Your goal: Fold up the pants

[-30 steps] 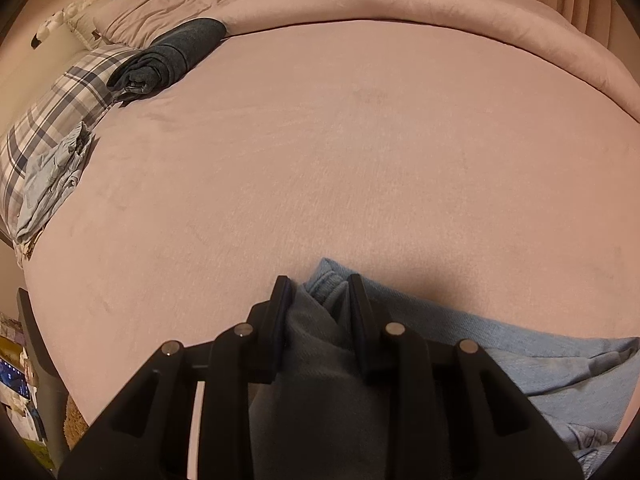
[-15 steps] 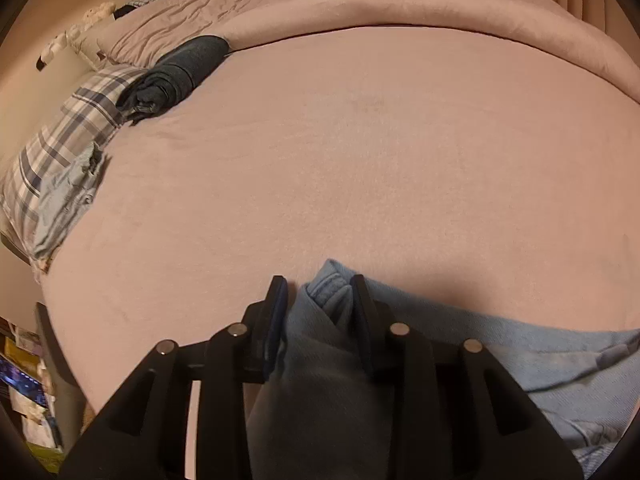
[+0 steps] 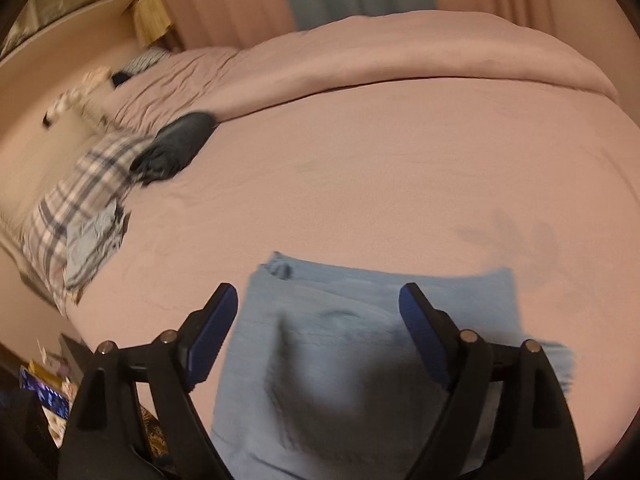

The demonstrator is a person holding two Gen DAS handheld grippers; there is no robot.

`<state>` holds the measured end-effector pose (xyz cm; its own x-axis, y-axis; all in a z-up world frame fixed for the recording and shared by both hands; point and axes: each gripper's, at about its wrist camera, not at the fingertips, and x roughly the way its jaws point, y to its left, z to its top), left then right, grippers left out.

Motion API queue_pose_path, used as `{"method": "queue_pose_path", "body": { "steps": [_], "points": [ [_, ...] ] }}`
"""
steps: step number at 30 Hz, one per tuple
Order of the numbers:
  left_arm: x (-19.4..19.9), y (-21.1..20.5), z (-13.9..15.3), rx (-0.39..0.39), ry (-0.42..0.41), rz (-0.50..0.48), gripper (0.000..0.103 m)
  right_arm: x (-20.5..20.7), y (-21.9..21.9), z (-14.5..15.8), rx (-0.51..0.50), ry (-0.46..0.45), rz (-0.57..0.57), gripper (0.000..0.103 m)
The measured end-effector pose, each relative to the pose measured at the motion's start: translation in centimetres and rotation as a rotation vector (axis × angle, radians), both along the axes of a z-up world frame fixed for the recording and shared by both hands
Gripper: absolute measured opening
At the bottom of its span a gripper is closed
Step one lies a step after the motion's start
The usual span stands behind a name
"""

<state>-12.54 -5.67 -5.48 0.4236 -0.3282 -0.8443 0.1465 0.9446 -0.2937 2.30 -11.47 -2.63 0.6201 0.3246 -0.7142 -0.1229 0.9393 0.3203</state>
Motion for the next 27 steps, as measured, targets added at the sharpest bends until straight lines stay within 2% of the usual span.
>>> {"method": "queue_pose_path", "body": {
  "steps": [2,3,6,11,14,18,25,27],
  "points": [
    [0.0,0.7,0.6,-0.029,-0.033,0.011,0.078,-0.5,-1.5,0.0,0.020,0.003,-0.035,0.086],
    [0.4,0.9,0.6,-0.040,-0.036,0.018,0.079,-0.9,-2.2,0.1,0.030,0.001,-0.049,0.086],
    [2.0,1.7,0.3,-0.068,-0.020,0.060,0.079,-2.2,-3.8,0.4,0.029,-0.013,-0.092,0.090],
    [6.0,2.5,-0.8,-0.148,-0.029,0.090,0.080,-4.0,-5.2,0.5,0.088,-0.035,-0.064,0.092],
    [7.7,2.2,-1.0,-0.171,-0.031,0.081,0.080,-5.3,-5.9,0.8,0.013,-0.065,-0.115,0.096],
    [9.2,1.3,-1.5,-0.167,-0.043,0.065,0.080,-5.9,-7.5,0.0,-0.048,-0.040,-0.185,0.096],
    [10.9,0.5,-4.9,-0.162,0.030,0.057,0.080,-6.1,-9.8,-2.1,-0.044,0.026,-0.226,0.096],
    [10.9,0.4,-5.1,-0.160,0.009,0.056,0.080,-6.2,-10.3,-2.8,-0.022,0.047,-0.220,0.096]
  ]
}}
